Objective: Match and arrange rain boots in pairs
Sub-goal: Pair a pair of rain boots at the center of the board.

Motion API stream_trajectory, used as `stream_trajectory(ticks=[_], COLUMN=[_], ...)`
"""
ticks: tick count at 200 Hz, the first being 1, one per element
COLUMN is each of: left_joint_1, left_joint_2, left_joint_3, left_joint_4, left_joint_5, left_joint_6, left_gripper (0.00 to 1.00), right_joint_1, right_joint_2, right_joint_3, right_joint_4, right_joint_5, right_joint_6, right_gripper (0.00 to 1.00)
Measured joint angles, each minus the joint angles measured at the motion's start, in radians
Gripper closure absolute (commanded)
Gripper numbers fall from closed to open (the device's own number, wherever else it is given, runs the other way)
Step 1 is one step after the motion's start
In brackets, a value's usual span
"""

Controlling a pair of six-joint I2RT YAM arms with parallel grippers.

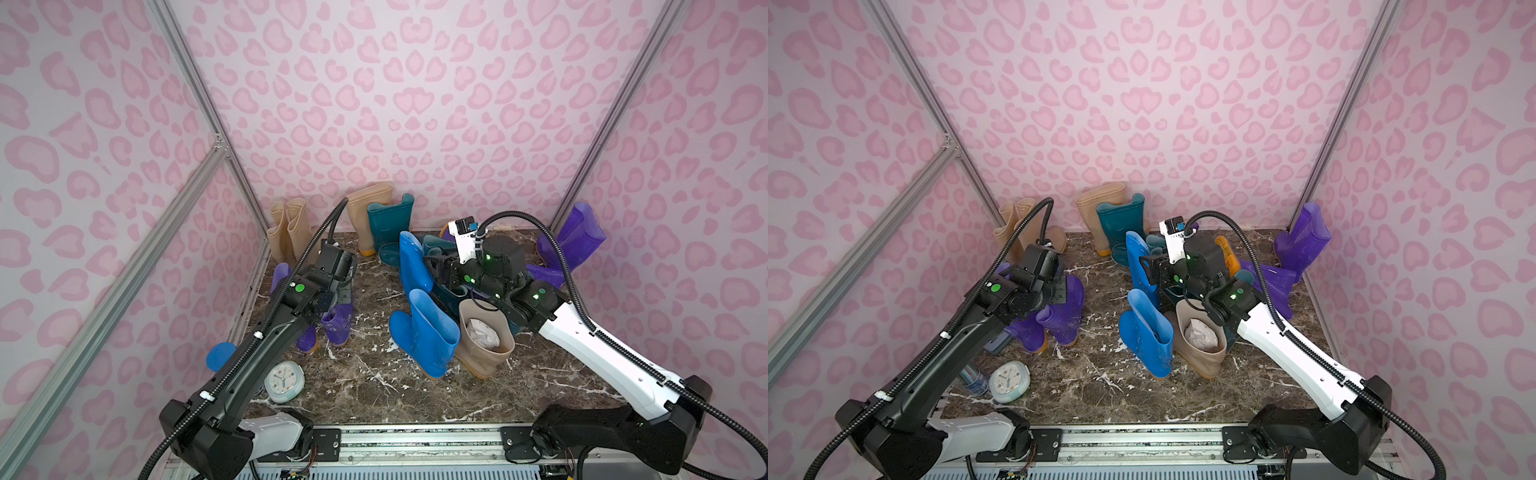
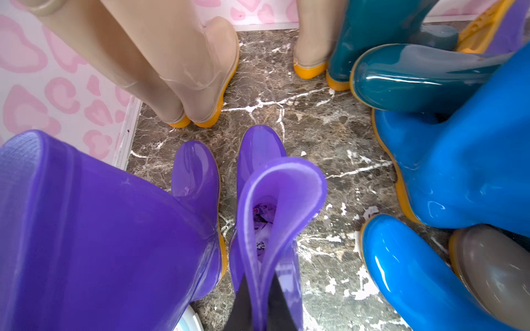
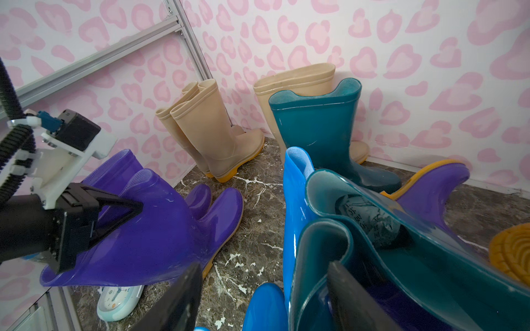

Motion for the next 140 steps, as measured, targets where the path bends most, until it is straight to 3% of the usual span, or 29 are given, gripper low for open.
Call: stream_trajectory(ticks=[140], left_joint_1=[0.113], left_joint_2=[0.015], left_joint_3=[-0.031], left_joint_4=[0.024], left_joint_5=[-0.021], left_joint_6=[0.014], left_gripper=[0.98], right_joint_1=[-0.010], right_joint_2=[-0.035], right_joint_3=[-0.045], right_joint_4=[0.002], right_joint_5=[-0.003], right_joint_6=[0.011], right_gripper=[0.29])
